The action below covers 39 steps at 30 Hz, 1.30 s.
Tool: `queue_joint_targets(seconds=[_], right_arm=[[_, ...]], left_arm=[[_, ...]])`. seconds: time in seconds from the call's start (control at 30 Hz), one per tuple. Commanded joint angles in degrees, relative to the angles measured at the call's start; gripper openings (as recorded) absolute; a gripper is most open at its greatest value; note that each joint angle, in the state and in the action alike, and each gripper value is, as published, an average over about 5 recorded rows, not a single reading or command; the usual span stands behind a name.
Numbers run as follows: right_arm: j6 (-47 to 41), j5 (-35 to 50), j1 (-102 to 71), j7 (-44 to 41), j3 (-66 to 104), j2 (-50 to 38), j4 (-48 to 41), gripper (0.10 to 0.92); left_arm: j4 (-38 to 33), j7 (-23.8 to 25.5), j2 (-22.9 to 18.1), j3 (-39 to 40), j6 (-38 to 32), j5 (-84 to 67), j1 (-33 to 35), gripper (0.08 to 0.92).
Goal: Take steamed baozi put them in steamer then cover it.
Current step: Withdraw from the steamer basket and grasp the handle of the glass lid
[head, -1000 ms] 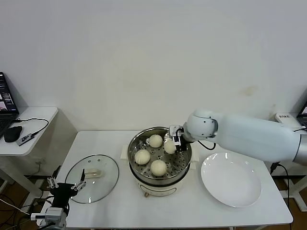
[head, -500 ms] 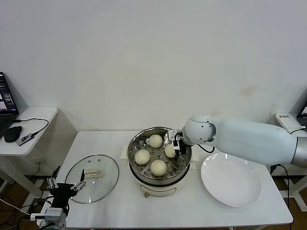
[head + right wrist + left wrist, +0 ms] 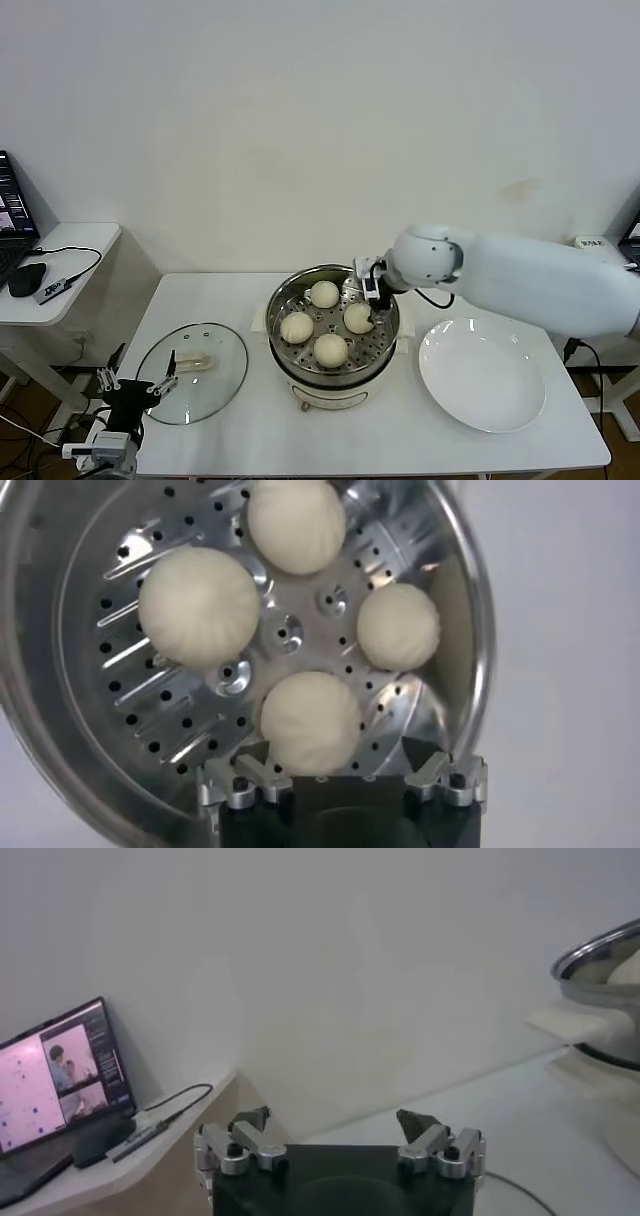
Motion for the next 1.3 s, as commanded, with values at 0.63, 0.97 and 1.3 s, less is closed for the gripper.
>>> queue_joint_targets(seconds=[0.63, 0.97, 1.3], right_arm=[[37.4, 3.4, -73.5, 49.7, 70.3, -18.6, 12.4, 0.823], [45.0, -3.8, -99.8, 36.8, 106.9, 7.5, 10.7, 0.823], [41.6, -2.5, -110.9, 25.7, 123.6, 25.2, 12.7, 0.823]], left_arm=[[2.2, 0.0, -0.1, 2.2, -0.2, 0.6, -1.6, 0.823], [5.0, -0.4, 0.2, 2.1, -2.4, 3.1, -2.5, 0.823], [12.8, -0.1, 3.5, 2.7, -8.1, 28.6, -5.2, 0.823]])
